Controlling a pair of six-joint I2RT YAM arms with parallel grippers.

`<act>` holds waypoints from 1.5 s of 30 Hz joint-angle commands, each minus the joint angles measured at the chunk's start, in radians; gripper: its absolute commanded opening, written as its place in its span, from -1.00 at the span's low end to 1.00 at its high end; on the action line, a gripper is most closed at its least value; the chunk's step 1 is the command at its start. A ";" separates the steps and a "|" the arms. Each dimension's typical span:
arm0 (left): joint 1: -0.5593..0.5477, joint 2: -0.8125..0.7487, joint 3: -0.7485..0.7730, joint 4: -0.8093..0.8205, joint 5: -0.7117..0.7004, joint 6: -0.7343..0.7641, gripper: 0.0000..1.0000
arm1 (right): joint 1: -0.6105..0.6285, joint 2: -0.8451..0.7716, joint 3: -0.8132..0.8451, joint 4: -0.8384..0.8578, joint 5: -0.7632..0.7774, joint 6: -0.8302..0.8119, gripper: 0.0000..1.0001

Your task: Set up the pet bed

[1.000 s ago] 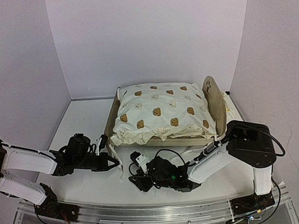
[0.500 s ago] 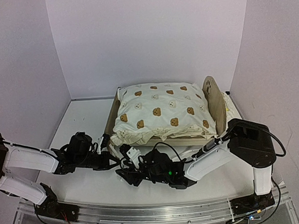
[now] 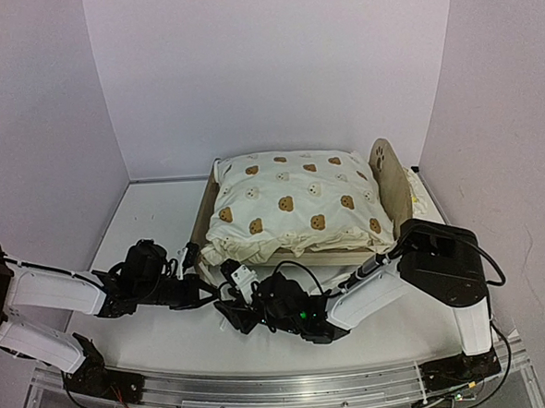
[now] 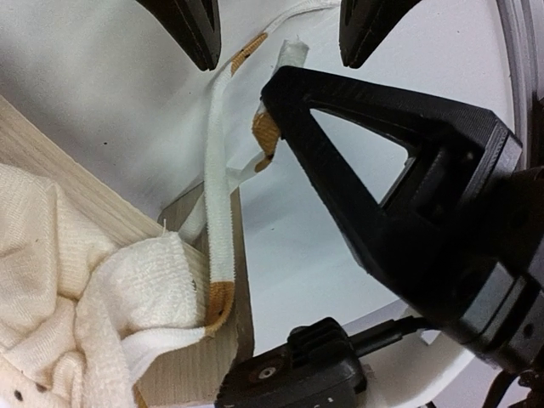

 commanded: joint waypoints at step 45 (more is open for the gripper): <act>-0.001 -0.289 0.025 -0.273 -0.176 0.016 0.06 | -0.019 0.038 0.102 -0.066 0.041 -0.008 -1.00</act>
